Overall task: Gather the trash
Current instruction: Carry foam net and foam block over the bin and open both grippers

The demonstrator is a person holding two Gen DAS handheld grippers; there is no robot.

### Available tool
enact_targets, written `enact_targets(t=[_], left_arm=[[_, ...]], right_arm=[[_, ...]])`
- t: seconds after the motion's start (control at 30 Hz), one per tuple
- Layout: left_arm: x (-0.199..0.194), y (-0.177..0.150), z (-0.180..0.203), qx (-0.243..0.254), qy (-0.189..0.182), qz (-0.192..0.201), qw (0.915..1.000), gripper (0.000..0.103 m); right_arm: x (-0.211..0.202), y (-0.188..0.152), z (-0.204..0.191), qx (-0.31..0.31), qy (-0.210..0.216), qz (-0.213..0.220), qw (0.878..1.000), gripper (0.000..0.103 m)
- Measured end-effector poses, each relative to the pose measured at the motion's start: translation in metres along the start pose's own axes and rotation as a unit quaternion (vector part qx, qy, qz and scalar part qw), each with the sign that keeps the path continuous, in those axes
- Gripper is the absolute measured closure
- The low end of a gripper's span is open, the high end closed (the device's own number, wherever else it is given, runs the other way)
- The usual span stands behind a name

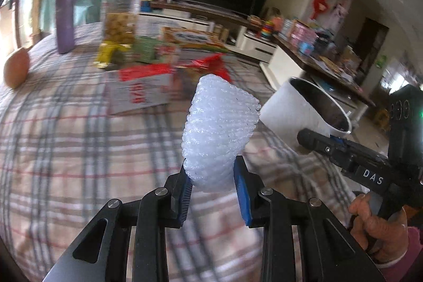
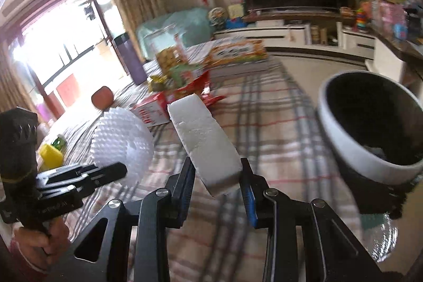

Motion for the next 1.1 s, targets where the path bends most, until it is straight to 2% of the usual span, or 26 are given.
enact_targets(t=[0.43, 1.1], left_arm=[[0.046, 0.024, 0.057, 0.057, -0.040, -0.015, 0.9975, 0.074], [0.101, 0.059, 0.117, 0.106, -0.060, -0.023, 0.9923, 0.074]], right_arm=[[-0.049, 0.000, 0.074, 0.061, -0.048, 0.030, 0.997, 0.069], [-0.077, 0.019, 0.129, 0.100, -0.088, 0.061, 0.989, 0.069]])
Point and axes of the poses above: each gripper's, at about its wrist camera, not at the fingertips, and x roughly the way its jaws point, z to its right, y to its top, the point moved 4 cm from there along x, roughly the way its jaws point, and after that the axes turned 5 degrees about x, right-handed, at the moved point
